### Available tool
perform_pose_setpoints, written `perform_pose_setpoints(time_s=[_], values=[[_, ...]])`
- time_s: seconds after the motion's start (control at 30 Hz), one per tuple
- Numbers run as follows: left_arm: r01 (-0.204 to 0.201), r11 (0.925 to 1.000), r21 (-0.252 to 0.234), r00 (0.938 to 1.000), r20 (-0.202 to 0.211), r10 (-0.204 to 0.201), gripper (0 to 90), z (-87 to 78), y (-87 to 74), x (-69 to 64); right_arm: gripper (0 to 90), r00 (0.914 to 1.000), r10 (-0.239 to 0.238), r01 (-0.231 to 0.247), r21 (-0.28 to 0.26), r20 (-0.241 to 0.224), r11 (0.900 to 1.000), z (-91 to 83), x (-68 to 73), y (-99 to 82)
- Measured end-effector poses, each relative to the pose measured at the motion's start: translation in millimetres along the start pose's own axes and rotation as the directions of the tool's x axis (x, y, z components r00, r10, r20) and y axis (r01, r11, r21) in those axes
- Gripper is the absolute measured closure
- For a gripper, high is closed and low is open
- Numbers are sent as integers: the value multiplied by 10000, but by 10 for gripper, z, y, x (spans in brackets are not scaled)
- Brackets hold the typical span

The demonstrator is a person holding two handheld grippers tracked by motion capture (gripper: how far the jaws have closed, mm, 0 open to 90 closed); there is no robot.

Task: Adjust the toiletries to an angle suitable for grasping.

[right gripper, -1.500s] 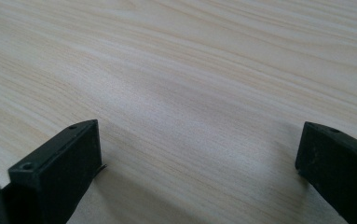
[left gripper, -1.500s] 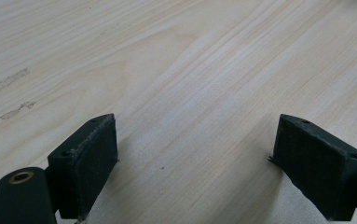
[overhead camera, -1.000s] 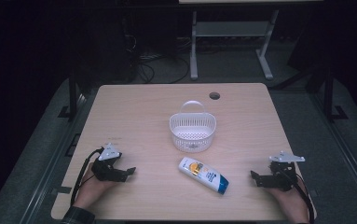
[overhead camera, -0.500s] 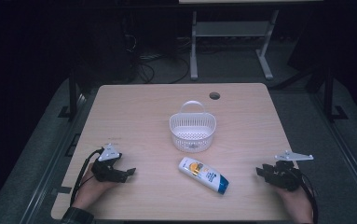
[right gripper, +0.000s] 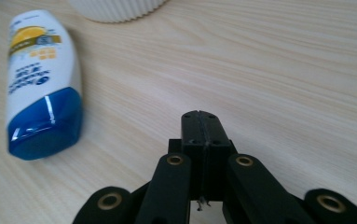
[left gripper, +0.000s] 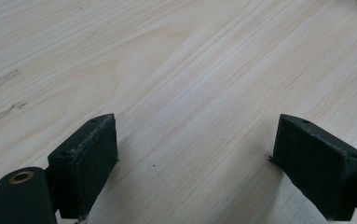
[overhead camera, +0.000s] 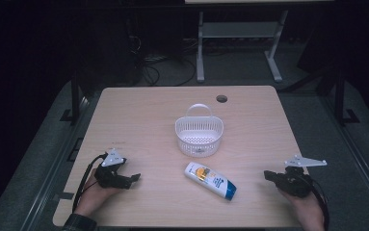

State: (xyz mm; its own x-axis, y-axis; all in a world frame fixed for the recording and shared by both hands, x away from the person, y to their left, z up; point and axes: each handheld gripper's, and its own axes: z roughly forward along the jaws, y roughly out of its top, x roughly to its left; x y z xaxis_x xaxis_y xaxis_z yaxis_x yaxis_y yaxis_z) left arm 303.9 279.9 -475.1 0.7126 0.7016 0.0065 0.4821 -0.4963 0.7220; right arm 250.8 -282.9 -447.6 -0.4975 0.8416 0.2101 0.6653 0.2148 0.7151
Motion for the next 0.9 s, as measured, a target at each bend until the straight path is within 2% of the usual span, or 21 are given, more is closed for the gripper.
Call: perform_pose_setpoints(time_s=[0.27, 0.47, 0.9], values=[[-10, 10000, -3, 10000, 6, 10, 131, -1, -2, -3, 895, 9975, -322, 320, -42, -627, 9995, -1, 164, 54], [-14, 10000, 1, 10000, 8, 14, 131, -2, -2, -4, 895, 9939, -658, 658, -32, -881, 9978, 14, 286, 92], [0, 10000, -10, 10000, 10, 1, 130, -2, -2, -5, 895, 9784, -1415, 1421, -69, -1509, 9898, 66, 566, 153]])
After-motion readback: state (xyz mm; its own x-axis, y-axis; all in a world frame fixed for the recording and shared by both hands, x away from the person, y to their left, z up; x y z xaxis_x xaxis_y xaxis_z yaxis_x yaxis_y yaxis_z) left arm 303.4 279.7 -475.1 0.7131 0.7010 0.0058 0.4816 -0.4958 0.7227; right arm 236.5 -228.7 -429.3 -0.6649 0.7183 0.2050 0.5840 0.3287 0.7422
